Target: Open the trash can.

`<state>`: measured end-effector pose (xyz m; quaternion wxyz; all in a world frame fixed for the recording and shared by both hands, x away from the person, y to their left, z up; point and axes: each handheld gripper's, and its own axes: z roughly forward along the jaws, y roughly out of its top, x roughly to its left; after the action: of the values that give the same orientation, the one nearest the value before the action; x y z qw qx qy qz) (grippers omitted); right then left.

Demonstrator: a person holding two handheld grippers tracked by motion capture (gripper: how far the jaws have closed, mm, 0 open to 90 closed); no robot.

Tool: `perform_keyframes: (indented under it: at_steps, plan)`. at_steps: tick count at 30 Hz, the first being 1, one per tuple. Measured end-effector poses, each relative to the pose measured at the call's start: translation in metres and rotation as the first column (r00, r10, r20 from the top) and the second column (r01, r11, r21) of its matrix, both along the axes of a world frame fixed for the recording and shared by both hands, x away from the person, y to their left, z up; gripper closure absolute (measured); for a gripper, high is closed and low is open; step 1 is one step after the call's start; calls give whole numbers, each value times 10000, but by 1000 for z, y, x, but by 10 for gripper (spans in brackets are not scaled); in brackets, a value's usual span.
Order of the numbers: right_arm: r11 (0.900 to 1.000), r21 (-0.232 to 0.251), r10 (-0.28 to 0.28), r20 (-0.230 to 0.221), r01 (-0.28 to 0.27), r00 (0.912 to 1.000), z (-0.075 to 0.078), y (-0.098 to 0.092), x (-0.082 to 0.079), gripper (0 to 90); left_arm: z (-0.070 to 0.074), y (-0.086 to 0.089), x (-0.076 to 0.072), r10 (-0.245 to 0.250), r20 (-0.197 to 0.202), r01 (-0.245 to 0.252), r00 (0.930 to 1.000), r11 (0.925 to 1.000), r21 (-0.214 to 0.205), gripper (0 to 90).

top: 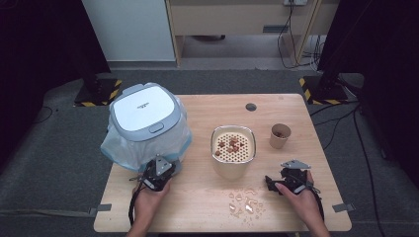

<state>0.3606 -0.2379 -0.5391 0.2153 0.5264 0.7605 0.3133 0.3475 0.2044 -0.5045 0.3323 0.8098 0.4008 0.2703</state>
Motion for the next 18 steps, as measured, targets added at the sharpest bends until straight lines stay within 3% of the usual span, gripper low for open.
perform_keyframes:
  at_steps: [4, 5, 9, 11, 13, 18]
  plan:
    - [10000, -2, 1, 3, -1, 10000, 0, 0, 0, 6, -2, -3, 0, -60, 56, 58, 10000, 9993, 380, 895]
    - [10000, -1, 0, 2, 0, 10000, 0, 0, 0, 6, -2, -5, 0, -106, 76, 101, 9999, 9979, 641, 895]
    - [10000, -4, -6, 15, 6, 10000, 0, 0, 0, 6, -3, -7, 0, -55, 38, 52, 10000, 9966, 825, 897]
    - [10000, -9, 15, 13, -15, 10000, 0, 0, 0, 6, -3, -5, 0, 37, -79, -32, 10000, 9982, 591, 897]
    - [10000, -7, 19, 11, -19, 10000, 0, 0, 0, 6, -5, -7, 0, 8, 3, -8, 10000, 9971, 757, 897]
    - [10000, -10, 20, 13, -20, 10000, 0, 0, 0, 6, -7, -7, 0, 31, -58, -26, 10000, 9973, 727, 897]
